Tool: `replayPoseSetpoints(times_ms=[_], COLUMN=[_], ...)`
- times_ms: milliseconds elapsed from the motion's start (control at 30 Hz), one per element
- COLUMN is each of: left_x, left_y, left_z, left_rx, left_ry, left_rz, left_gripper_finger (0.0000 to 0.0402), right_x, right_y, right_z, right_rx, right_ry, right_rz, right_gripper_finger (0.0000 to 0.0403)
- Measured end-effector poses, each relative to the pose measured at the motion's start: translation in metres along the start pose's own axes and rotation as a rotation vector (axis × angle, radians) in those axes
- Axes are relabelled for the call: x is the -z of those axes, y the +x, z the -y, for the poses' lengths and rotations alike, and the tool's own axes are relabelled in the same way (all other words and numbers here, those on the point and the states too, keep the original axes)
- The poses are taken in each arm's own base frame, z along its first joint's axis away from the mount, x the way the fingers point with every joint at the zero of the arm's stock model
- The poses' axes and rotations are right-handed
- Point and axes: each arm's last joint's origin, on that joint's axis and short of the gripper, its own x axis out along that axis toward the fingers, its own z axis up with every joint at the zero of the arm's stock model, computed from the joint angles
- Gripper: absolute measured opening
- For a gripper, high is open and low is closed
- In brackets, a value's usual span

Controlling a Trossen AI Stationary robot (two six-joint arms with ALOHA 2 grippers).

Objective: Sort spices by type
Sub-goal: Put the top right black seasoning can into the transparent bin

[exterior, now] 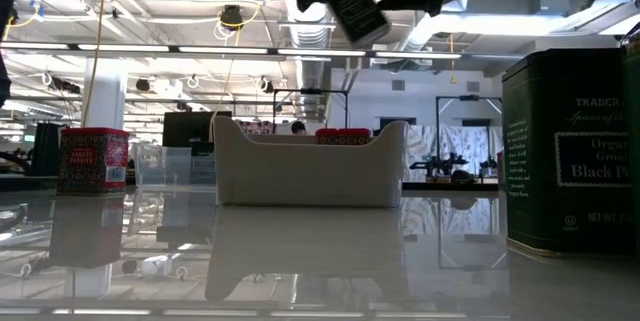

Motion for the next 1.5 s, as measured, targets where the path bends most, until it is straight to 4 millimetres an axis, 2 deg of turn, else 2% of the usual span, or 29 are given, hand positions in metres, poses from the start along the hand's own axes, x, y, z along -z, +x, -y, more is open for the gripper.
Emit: replayPoseSetpoints(times_ms=[267,433,600,833,1000,1167,1367,1500], left_x=[0.012,0.035,0.076,0.146,0.183,0.203,0.213,0.225], left_y=[-0.064,-0.1,-0.118,-0.137,-0.142,-0.135,-0.115,-0.103], left_z=[-0.031,-0.045,-0.062,-0.087,-0.108,-0.134,-0.161,-0.171], left_rx=[-0.176,-0.314,-0.386,-0.519,-0.609,-0.67,-0.674,-0.696], left_ry=[-0.075,-0.143,-0.226,-0.38,-0.556,-0.677,-0.617,-0.575], left_rz=[-0.072,-0.232,-0.355,-0.419,-0.452,-0.464,-0.488,-0.607], left_gripper_finger=[0.0132,0.0132,0.0132,0.0132,0.0132,0.0132,0.0132,0.0132], right_x=[0.001,0.002,0.002,0.002,0.001,-0.001,-0.001,-0.001], right_y=[0.0,0.002,0.002,0.002,0.002,0.002,0.002,0.003], right_z=[0.001,0.001,0.003,0.003,0.003,0.005,0.01,0.011], right_rx=[-0.002,0.0,0.006,0.008,0.013,0.02,0.04,0.045], right_ry=[-0.032,-0.043,-0.04,-0.038,-0.037,0.001,0.081,0.13], right_rz=[-0.012,-0.025,-0.022,-0.021,-0.01,0.005,0.012,0.013], right_gripper_finger=[0.0303,0.0303,0.0303,0.0303,0.0303,0.0303,0.0303,0.0303])
